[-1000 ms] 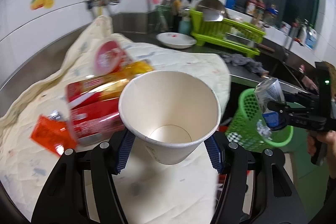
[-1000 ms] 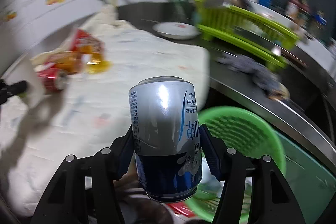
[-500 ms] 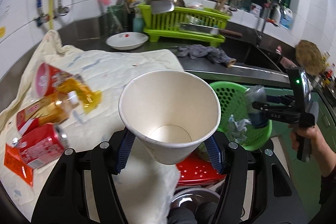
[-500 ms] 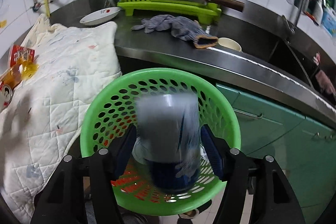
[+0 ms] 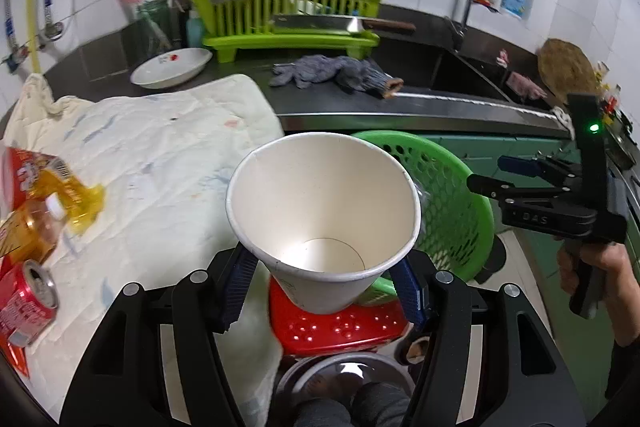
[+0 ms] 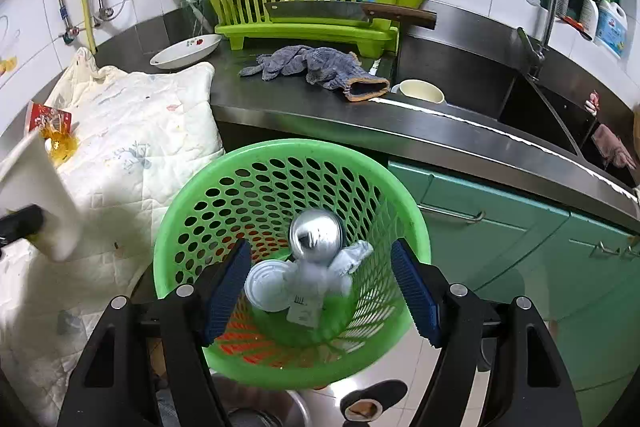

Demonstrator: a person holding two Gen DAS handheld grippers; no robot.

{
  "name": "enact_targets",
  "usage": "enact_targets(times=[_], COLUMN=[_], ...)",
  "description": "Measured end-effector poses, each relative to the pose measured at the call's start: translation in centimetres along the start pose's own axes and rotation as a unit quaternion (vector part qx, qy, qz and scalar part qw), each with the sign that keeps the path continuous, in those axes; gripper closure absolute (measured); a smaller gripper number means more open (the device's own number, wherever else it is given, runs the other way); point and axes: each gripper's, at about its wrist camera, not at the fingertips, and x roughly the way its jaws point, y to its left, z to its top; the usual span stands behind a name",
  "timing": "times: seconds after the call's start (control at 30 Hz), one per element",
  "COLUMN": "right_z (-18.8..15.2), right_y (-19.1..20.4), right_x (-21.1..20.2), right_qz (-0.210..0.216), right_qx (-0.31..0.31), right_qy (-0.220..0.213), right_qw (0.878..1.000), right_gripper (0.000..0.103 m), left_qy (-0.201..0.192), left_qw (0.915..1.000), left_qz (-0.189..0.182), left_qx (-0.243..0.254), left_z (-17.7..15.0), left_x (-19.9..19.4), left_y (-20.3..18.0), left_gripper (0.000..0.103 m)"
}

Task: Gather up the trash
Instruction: 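Open the right gripper to drop the blue can into the green basket, then open the left gripper to drop the paper cup into the basket, then move both grippers back over the cloth toward the remaining trash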

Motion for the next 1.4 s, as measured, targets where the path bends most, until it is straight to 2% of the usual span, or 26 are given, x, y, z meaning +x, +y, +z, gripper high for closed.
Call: enact_targets(times=[0.43,0.9,1.23,1.4], right_z=[-1.3,-2.0,-2.5,-2.4], right_y=[-1.4,-2.5,-2.8,-2.4], right_x=[-1.7,-2.6,-2.9,-3.0], right_qz=[0.003,-0.003,-0.004,-0.003], right_qx=[0.02,0.024,0.029,0.026], right_qy=[-0.009,-0.014,-0.011,-0.012], right_qw=[1.0,1.0,0.999,1.0], right_gripper=[0.033,0.031,0.03,0.03], left_qy=[0.025,0.052,0.056,0.054], left_qw=[0.9992,0.9981,0.9977,0.9978], left_qz=[-0.015,-0.026,-0.036,-0.037], left_qx=[0.026,0.023,0.012,0.008], left_z=[0.9,2.0,1.6,1.3], left_x=[4.1,8.5,9.6,9.1], left_y=[-3.6,-5.5,-5.3,-4.9], left_gripper=[0.041,0.039,0.023,0.022])
